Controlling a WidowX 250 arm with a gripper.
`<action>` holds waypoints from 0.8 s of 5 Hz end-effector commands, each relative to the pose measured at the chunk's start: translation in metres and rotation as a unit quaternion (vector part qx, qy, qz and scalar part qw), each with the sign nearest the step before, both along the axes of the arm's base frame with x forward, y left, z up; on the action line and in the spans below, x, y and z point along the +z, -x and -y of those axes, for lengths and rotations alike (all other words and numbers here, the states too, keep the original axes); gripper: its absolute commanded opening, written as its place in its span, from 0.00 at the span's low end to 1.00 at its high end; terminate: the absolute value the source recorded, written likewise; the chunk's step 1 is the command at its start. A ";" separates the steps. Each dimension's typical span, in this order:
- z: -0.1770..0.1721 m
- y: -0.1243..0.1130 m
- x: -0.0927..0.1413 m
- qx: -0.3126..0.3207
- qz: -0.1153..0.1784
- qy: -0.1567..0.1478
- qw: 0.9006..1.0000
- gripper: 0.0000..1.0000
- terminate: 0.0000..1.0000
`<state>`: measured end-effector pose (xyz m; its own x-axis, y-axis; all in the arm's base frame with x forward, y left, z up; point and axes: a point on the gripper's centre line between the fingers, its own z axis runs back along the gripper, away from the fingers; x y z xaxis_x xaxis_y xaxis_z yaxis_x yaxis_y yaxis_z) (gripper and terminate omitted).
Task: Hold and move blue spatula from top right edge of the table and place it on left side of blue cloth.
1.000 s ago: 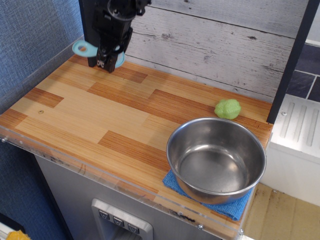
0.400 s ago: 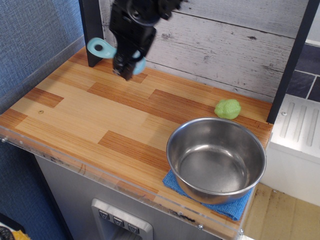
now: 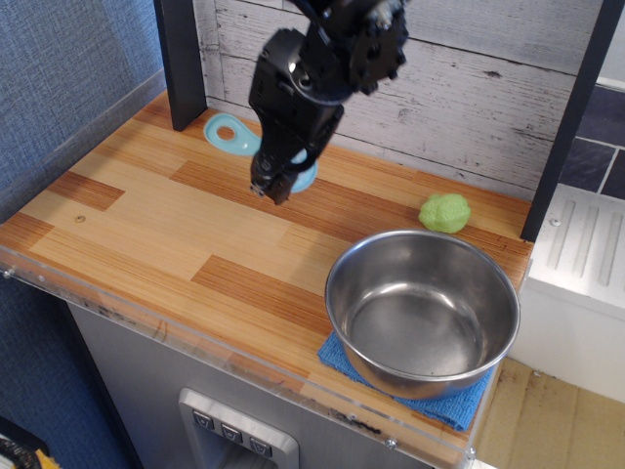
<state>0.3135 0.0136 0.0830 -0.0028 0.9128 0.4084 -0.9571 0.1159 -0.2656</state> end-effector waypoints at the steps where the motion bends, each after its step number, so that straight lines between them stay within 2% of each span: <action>1: 0.002 0.025 -0.010 0.006 -0.012 -0.007 1.000 0.00 0.00; 3: 0.000 0.042 -0.038 0.010 -0.041 0.008 0.999 0.00 0.00; 4: 0.002 0.044 -0.047 0.008 -0.046 0.015 0.999 0.00 0.00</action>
<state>0.2762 0.0099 0.0296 0.0334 0.9235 0.3821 -0.9831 0.0993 -0.1540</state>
